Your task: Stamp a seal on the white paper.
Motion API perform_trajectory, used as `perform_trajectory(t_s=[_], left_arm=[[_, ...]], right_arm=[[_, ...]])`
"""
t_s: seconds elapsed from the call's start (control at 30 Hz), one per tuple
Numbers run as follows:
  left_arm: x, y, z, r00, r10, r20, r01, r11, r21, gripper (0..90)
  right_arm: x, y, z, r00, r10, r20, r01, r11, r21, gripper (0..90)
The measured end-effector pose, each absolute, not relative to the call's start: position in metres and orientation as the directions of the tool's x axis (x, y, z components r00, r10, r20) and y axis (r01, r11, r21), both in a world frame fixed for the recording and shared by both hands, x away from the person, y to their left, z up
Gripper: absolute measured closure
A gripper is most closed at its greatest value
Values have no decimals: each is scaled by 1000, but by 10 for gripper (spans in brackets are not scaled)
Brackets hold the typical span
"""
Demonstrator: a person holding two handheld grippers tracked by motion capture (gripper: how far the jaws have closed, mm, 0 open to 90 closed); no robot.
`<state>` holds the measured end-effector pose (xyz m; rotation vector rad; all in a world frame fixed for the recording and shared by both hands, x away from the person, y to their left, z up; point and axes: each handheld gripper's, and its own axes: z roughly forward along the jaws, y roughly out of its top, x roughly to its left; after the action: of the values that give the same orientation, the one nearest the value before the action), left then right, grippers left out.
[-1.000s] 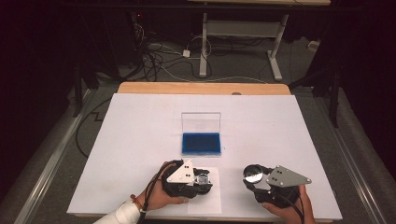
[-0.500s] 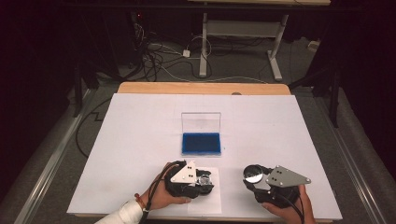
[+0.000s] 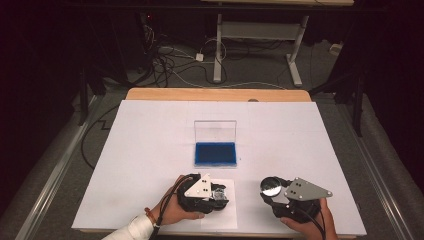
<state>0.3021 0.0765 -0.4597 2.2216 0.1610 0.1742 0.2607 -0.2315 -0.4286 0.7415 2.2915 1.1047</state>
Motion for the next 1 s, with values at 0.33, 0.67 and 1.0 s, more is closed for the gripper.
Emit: perform_trajectory(t_s=[0.33, 0.67, 1.0], left_arm=[[303, 78, -460, 982, 177, 58, 64, -614, 787, 547], [304, 78, -458, 983, 177, 53, 72, -632, 771, 547], [304, 76, -456, 982, 179, 57, 76, -653, 753, 548]], right_arm=[[261, -231, -429, -736, 650, -189, 258, 528, 809, 391], [261, -231, -429, -738, 648, -188, 259, 529, 808, 391], [261, -230, -429, -739, 648, -185, 262, 529, 808, 391]])
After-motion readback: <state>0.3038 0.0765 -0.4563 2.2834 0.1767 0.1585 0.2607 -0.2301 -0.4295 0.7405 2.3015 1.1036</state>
